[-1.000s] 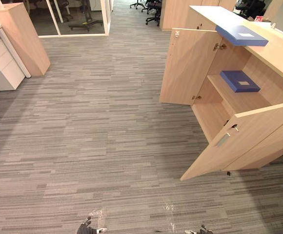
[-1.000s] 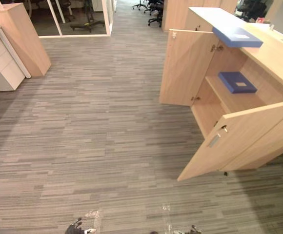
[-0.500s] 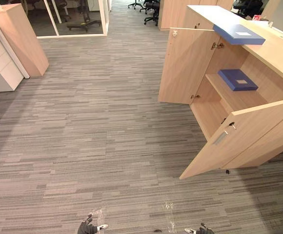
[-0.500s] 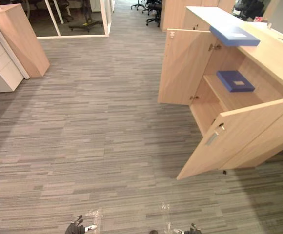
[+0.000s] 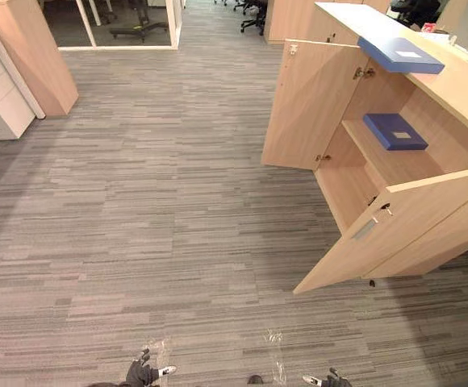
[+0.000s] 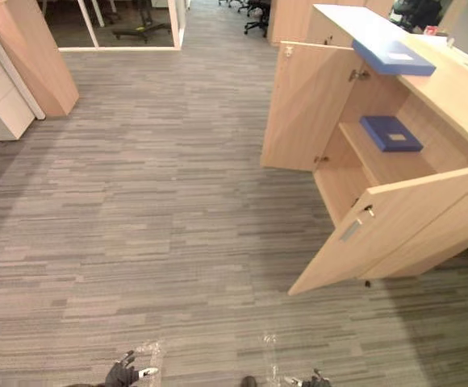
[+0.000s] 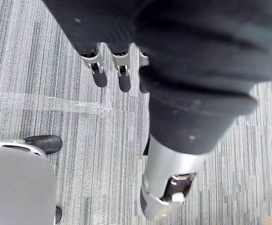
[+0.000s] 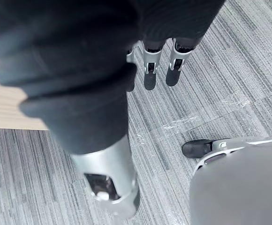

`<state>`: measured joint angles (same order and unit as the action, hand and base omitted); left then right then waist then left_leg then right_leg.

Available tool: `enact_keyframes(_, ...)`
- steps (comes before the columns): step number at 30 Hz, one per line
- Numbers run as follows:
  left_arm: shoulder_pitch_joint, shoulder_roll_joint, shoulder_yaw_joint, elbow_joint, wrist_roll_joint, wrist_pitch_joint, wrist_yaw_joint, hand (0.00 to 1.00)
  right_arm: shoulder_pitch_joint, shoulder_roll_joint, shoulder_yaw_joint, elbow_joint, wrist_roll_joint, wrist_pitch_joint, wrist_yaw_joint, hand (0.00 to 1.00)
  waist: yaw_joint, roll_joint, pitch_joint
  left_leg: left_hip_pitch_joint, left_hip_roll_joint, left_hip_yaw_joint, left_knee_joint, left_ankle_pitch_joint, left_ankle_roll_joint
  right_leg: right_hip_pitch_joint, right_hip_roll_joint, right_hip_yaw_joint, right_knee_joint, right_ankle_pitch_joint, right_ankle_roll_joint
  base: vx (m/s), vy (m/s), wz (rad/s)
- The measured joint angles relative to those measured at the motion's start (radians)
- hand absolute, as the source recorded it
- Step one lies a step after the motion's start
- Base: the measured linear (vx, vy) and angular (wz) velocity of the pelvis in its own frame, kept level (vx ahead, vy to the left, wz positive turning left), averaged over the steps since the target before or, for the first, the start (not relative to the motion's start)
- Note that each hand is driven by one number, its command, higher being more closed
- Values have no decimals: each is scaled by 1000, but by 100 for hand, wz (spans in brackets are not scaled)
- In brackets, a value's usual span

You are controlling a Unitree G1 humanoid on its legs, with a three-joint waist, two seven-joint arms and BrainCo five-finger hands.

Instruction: Walk over to the cabinet, pick up the folder, carry it to the office cabinet, place the folder inside the office cabinet, then close the office cabinet door

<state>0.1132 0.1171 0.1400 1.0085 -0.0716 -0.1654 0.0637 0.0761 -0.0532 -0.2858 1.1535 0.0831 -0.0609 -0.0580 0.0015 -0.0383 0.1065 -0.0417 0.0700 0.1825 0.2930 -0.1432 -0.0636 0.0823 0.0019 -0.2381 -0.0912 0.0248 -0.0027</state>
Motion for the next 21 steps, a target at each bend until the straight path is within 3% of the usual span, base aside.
enact_keyframes(3, -2, -7, 38, -55, 7, -2, 11, 0, 0, 5, -5, -5, 16, -1, 0, 0, 16, -3, 37, -141, 71, 56, 345, -25, -3, 41, 8, -7, 9, -17, -22, -56, -41, 13)
enact_keyframes(4, 2, -15, 46, -67, 11, -4, 18, 0, 1, -4, -5, -11, 17, -1, 0, 0, 19, 6, 38, -197, 120, 76, 462, -59, 27, 48, 16, -6, 16, -25, -23, 30, 5, -4)
enact_keyframes(5, 4, -16, 46, -70, 15, -6, 19, 0, 4, -5, -7, -11, 17, -1, -1, 0, 20, 14, 36, -223, 145, 89, 474, -82, 32, 53, 12, -4, 22, -32, -20, 61, 31, -6)
enact_keyframes(8, 4, -18, 45, -73, 13, -6, 18, 0, 6, -2, -36, -12, 19, 0, 0, 0, 18, 11, 35, -235, 145, 85, 215, -61, 18, 53, -46, 22, 29, -47, 4, 141, 178, -16)
enact_keyframes(10, 0, -26, 46, -72, -6, -5, 16, 0, 13, -2, -43, -12, 19, 0, 0, 0, 17, 14, 33, -229, 129, 75, -3, 8, -5, 53, -90, 31, 29, -62, 29, 197, 280, -15)
enact_keyframes(11, 4, -41, 47, -67, -25, -4, 15, 0, 22, -9, -47, -12, 19, 0, -1, 0, 19, 27, 25, -212, 127, 73, -122, 47, -20, 45, -111, 44, 34, -70, 60, 250, 381, -16)
enact_keyframes(12, 0, -49, 49, -54, -42, -3, 13, 0, 32, -10, -51, -11, 18, 0, -2, 0, 17, 36, 15, -197, 112, 85, -128, 123, -26, 62, -144, 54, 40, -91, 93, 250, 381, -18)
enact_keyframes(13, 0, -53, 50, -54, -44, 0, 10, 0, 36, -6, -66, -11, 15, 1, 0, 0, 16, 26, 9, -193, 89, 87, -117, 132, -14, 70, -170, 54, 40, -103, 111, 328, 395, -19)
enact_keyframes(14, 2, -53, 52, -55, -55, 1, -4, 0, 38, 13, -94, -10, 14, 5, 2, 0, 15, 3, -5, -191, 40, 98, -76, 120, 5, 83, -230, 50, 50, -127, 129, 291, 303, -28)
enact_keyframes(15, 3, -54, 51, -54, -65, 1, -15, 0, 38, 21, -117, -2, 14, 7, 9, 0, 15, -10, -14, -176, 6, 118, -55, 105, 27, 77, -274, 57, 111, -130, 116, 583, 576, -52)
enact_keyframes(16, -3, -53, 34, -24, -73, 2, -27, 0, 32, 13, -127, 3, 14, 10, 17, 0, 11, 1, -20, -114, -26, 152, -65, 88, 52, 20, -327, 80, 281, -142, 115, 447, 433, -57)
enact_keyframes(17, 1, -53, 29, -12, -81, 4, -29, 0, 33, 5, -126, 2, 14, 10, 21, 0, 7, 2, -24, -84, -38, 165, -82, 80, 61, -17, -347, 79, 380, -134, 107, 454, 448, -59)
enact_keyframes(18, 6, -53, 17, -2, -88, 5, -34, 0, 32, -1, -127, -4, 14, 10, 27, 0, 7, 16, -31, -31, -54, 186, -111, 78, 68, -71, -380, 71, 535, -119, 80, 405, 411, -48)
enact_keyframes(19, 7, -41, -10, 11, -99, 7, -42, 0, 32, -4, -125, -15, 19, 8, 31, 0, -7, 16, -30, 39, -75, 215, -135, 67, 106, -173, -447, 20, 826, -83, -15, 408, 387, -32)
enact_keyframes(21, 2, -28, -32, 24, -100, 13, -49, 0, 25, -6, -117, -21, 18, 8, 35, 0, -29, 13, -29, 105, -83, 212, -161, 63, 113, -229, -486, -95, 1036, -103, -53, 461, 326, -3)
